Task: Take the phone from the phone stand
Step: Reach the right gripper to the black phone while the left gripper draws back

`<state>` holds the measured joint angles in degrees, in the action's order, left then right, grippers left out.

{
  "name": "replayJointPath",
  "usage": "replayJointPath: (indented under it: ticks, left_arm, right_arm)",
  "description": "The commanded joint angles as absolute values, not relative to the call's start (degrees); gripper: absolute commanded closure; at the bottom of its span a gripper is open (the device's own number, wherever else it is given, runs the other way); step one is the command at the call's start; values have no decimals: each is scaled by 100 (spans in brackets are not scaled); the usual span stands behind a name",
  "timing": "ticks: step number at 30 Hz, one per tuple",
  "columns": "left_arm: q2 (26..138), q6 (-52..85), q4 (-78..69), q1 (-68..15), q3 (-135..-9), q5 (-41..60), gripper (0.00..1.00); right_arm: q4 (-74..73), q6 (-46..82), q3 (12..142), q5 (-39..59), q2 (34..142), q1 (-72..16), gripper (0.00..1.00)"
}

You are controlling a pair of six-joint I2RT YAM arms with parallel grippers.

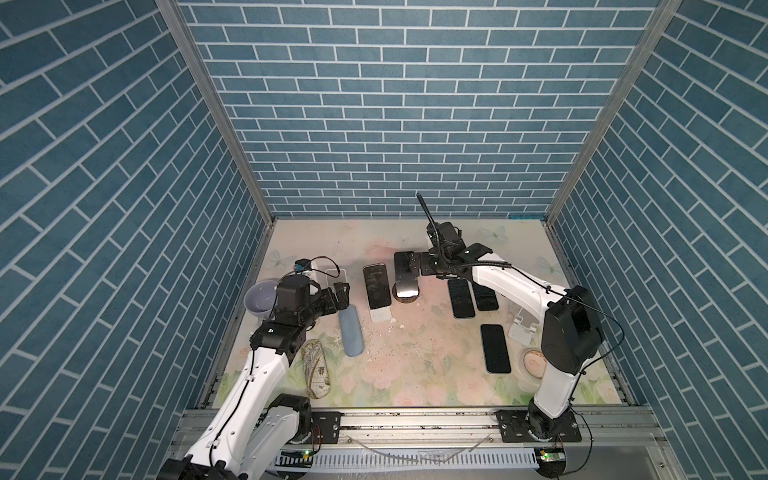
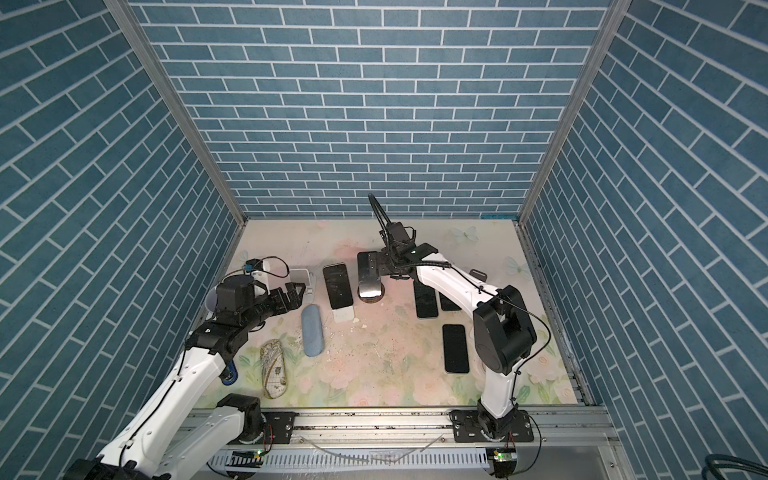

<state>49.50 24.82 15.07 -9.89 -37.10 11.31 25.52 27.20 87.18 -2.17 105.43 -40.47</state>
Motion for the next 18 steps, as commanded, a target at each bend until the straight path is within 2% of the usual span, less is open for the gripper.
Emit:
replayJointPath:
  ticks: [1,18]
  left_arm:
    - [4887,2581,1399,-1027,-3580,1283,0]
    - [4806,2628,1129,-1037,-3507,1406,0]
  right_arm:
    - [2807,2892,9145,-353,10774,-4165,2]
    - [2861,3074,9580,-742,11548,-4569,2]
